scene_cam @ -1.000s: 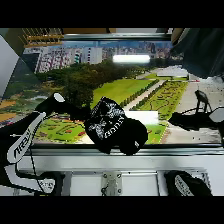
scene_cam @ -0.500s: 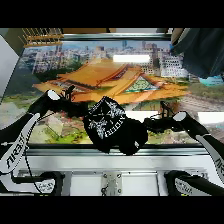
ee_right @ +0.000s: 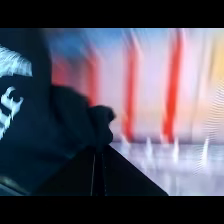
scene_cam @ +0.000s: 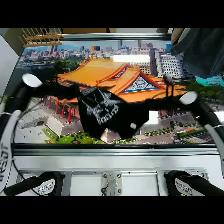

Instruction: Fold the clothes and pants, and hang the long-sleeved shirts on hangers.

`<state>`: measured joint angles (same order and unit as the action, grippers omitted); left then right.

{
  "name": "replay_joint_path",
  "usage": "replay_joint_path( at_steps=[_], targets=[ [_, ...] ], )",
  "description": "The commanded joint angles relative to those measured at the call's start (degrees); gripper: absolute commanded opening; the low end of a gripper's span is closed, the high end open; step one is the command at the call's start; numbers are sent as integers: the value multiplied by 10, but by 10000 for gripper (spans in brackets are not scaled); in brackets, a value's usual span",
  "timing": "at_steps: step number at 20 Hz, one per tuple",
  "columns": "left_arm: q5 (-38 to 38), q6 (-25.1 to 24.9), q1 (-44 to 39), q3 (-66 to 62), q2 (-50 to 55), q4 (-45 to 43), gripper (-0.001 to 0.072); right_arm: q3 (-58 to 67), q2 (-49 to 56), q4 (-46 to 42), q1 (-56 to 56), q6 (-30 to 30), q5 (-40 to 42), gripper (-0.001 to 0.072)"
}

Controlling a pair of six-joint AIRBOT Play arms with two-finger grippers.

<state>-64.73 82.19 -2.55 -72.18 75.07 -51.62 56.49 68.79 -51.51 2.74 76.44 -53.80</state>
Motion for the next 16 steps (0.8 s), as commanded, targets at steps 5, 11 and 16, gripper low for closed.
replay_joint_path(
  at_steps=[5, 11, 16],
  targets=[
    [-118, 75, -90, -101, -249, -191, 4, 269, -141, -51, -19, 65, -133, 11],
    [-99, 141, -279, 135, -333, -240, 625, 199, -149, -94, -19, 80, -215, 11],
    [-40, 142, -214, 157, -260, -284, 620, 138, -149, -94, -19, 80, -216, 11]
  ],
)
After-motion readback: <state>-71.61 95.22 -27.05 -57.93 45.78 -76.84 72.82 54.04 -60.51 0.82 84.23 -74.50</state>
